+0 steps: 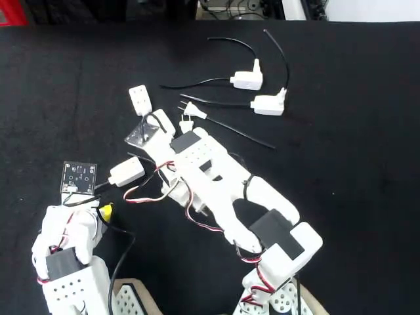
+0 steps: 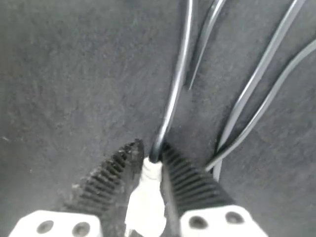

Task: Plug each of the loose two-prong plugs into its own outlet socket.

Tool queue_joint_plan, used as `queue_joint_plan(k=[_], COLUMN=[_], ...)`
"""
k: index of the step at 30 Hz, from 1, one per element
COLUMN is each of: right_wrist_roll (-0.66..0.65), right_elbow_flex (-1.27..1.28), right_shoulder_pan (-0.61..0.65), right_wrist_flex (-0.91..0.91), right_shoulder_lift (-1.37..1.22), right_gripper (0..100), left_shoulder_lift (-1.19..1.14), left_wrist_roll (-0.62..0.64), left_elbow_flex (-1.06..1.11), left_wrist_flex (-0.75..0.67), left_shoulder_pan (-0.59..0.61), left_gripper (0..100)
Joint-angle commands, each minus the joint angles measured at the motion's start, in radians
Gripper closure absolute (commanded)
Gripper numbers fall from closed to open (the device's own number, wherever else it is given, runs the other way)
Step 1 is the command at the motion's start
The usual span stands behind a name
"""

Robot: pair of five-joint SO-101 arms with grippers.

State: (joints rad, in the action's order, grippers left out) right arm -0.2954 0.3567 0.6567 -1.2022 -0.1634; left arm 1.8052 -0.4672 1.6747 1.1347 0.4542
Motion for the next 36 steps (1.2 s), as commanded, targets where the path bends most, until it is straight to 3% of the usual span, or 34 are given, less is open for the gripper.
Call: queue_joint_plan(k=[1,5,11,16,25,30,36], right_wrist_roll=[-0.006,-0.015,-0.129,-0.206,-0.207,-0.203,-0.199], right_elbow_flex=[-0.002,-0.001,-0.058,-0.039,-0.070,-0.097,-0.104], right_shoulder_pan=[-0.012,-0.015,-0.114,-0.126,-0.060,-0.060,-0.060], right_wrist_flex=[0.012,0.003,-0.199,-0.203,-0.107,-0.140,-0.155], right_shoulder_lift=[-0.002,-0.019,0.048,0.030,-0.176,-0.186,-0.185], right_gripper=[84.5,82.8,82.8,82.8,83.2,97.3,97.4], left_shoulder_lift=[0.005,0.005,0.005,0.005,0.005,0.005,0.005], left_wrist_roll=[-0.005,-0.005,-0.005,-0.005,-0.005,-0.005,-0.005], left_elbow_flex=[-0.004,-0.004,-0.004,-0.004,-0.004,-0.004,-0.004], left_wrist_flex=[0.005,0.005,0.006,0.006,0.006,0.006,0.006], left_shoulder_pan=[0.008,0.008,0.008,0.008,0.008,0.008,0.008], left_gripper=[70,70,70,70,70,70,70])
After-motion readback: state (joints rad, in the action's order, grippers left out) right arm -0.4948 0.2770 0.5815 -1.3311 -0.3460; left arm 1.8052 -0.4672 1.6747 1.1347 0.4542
